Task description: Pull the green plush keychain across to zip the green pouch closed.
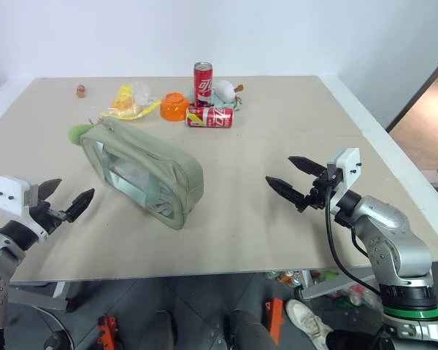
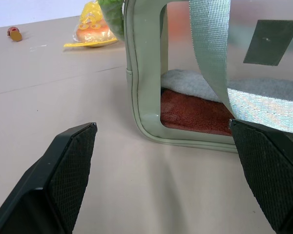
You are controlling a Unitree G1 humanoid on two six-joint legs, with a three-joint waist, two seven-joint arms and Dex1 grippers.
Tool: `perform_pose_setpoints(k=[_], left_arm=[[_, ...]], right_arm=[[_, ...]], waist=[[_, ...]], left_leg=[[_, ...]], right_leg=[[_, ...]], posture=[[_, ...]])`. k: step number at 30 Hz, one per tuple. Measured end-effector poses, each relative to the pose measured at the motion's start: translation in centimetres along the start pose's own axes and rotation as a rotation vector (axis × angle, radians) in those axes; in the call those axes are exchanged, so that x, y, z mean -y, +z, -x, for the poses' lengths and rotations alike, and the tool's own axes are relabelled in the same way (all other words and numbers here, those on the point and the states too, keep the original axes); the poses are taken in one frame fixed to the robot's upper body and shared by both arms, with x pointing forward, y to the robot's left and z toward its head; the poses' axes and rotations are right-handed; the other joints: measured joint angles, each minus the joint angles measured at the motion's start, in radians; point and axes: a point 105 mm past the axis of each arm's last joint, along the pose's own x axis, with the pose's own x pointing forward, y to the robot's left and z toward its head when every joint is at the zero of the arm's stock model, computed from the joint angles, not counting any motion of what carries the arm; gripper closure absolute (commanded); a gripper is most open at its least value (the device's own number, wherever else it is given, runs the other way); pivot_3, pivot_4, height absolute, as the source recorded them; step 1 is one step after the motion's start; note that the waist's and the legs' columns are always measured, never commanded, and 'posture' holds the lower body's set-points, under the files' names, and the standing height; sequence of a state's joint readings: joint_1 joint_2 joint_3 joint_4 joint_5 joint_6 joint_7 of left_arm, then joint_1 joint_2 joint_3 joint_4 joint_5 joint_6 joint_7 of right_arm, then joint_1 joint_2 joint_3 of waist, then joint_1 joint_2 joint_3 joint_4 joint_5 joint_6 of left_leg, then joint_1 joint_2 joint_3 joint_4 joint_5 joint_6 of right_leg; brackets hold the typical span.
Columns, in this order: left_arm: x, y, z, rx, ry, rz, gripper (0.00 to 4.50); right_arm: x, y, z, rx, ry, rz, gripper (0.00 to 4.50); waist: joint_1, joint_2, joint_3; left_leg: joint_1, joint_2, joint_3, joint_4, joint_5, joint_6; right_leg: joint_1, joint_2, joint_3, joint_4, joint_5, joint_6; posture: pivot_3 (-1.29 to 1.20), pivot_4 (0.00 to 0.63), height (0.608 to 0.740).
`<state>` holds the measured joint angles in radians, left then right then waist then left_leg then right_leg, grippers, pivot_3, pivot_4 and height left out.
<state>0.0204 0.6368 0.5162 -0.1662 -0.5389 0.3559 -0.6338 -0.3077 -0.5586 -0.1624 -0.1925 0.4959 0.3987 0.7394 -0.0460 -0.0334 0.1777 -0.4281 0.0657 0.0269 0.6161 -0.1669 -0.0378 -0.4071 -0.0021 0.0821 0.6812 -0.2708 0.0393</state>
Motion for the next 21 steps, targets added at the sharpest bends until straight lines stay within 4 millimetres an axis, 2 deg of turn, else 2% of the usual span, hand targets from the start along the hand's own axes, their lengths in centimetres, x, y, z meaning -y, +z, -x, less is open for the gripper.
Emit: perform_pose_setpoints(k=[13,17,21], left_arm=[[1.9,0.7,0.4,0.033,-0.129,0.066,0.02],[5.0,2.0,1.7,0.014,-0.329,0.109,0.02],[8.4,4.2,3.1,-0.001,-0.530,0.093,0.02]], right_arm=[[0.5,-0.6,-0.4,-0.007,0.001,-0.001,0.00],[-0.3,-0.2,-1.2,-0.005,0.060,-0.029,0.00],[-2.6,2.5,-3.0,0.046,0.198,-0.070,0.00]], waist=[[0.000,0.000,0.000],[-0.004,-0.001,0.001],[-0.005,0.000,0.001]], left_leg=[[0.000,0.000,0.000,0.000,0.000,0.000],[0.000,0.001,0.001,0.000,0.000,0.000],[0.001,0.001,0.001,0.000,0.000,0.000]], right_leg=[[0.000,0.000,0.000,0.000,0.000,0.000],[-0.001,0.000,0.000,0.000,0.000,-0.001],[-0.001,0.000,0.000,0.000,-0.001,-0.005]], posture=[[0.00,0.150,0.740],[0.00,0.150,0.740],[0.00,0.150,0.740]])
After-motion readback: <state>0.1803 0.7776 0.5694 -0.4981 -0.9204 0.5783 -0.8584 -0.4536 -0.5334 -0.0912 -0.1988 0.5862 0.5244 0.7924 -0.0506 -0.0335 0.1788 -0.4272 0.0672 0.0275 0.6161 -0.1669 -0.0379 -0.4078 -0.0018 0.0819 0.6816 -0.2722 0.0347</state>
